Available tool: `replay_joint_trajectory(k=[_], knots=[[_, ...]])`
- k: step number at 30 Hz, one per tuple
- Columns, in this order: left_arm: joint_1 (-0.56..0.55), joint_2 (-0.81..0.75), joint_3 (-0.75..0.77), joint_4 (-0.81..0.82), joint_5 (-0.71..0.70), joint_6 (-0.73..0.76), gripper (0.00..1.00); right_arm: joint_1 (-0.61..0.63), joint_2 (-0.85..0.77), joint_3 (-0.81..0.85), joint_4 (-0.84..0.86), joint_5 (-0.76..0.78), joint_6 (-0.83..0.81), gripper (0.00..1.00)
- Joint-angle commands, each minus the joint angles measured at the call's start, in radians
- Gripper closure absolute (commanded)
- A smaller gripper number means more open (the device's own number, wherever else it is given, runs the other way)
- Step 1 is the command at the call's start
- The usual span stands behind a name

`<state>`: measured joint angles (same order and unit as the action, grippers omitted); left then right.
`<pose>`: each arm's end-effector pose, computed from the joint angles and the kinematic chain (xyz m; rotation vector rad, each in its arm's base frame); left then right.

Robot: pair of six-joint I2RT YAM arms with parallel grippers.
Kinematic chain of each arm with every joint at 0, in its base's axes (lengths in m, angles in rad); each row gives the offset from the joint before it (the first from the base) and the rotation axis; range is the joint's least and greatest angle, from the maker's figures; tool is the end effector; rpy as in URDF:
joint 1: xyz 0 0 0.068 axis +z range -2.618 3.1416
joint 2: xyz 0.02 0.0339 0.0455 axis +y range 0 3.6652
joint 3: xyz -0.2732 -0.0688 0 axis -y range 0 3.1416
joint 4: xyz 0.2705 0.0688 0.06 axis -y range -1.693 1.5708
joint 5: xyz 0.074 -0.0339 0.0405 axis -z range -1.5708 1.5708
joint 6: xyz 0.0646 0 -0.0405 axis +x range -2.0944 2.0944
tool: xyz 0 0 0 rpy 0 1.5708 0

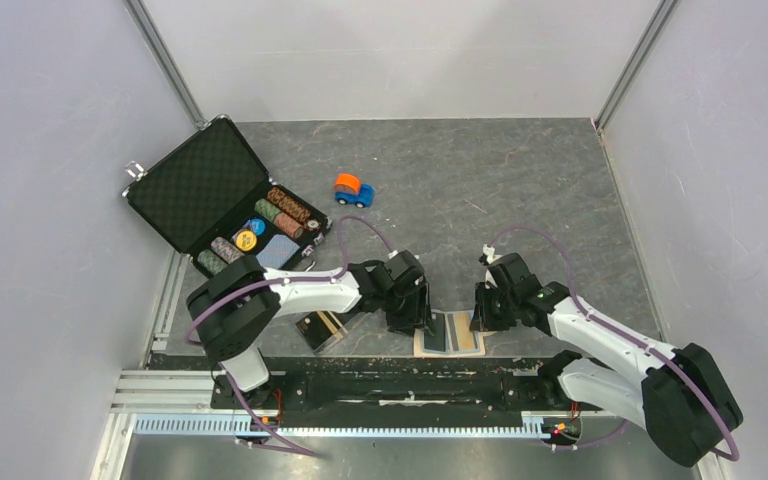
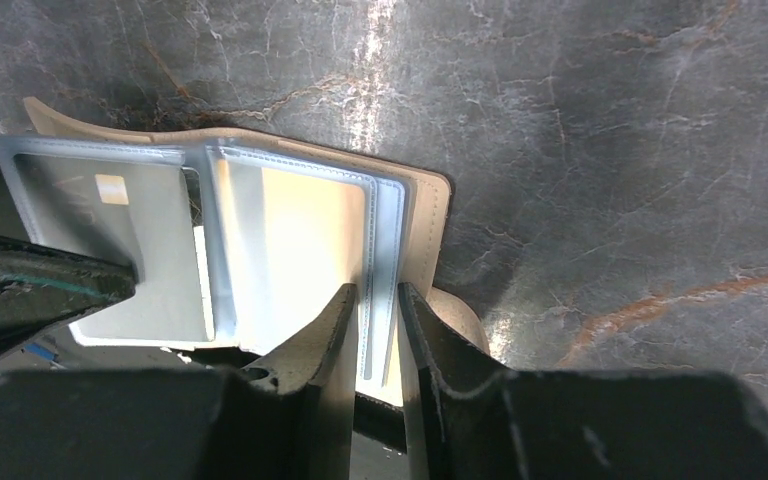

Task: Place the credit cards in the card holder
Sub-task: Close the card holder at the corner of the board.

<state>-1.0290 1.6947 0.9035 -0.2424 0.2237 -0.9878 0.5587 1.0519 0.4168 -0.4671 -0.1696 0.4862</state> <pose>0.1717 -0.3130 0.1167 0.1503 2.9161 -0.8544 0.1638 0.1153 0.1157 -0.1566 2.7661 0.5340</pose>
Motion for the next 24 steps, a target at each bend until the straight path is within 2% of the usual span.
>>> replay_joint_trajectory(k=[1,7,13,16,18,22,24], knots=[[-0.005,-0.093,-0.011,0.14,0.057,-0.025,0.45,0.012,0.051,-0.084,0.034,-0.008,-0.024,0.78],[-0.006,-0.132,-0.014,0.158,0.094,-0.023,0.43,0.012,0.049,-0.073,0.035,-0.026,-0.029,0.78],[-0.011,-0.069,-0.014,0.213,0.137,-0.028,0.41,0.012,0.052,-0.064,0.047,-0.057,-0.037,0.78],[-0.016,-0.022,-0.003,0.211,0.149,-0.028,0.44,0.012,0.052,-0.062,0.048,-0.066,-0.042,0.78],[-0.02,-0.004,0.007,0.191,0.142,-0.031,0.53,0.012,0.051,-0.061,0.048,-0.072,-0.043,0.78],[-0.024,-0.02,0.057,0.026,0.06,0.003,0.88,0.011,0.038,-0.047,0.044,-0.092,-0.048,0.77],[-0.024,-0.037,0.091,-0.083,0.007,0.04,0.97,0.012,0.026,-0.03,0.044,-0.108,-0.054,0.75]])
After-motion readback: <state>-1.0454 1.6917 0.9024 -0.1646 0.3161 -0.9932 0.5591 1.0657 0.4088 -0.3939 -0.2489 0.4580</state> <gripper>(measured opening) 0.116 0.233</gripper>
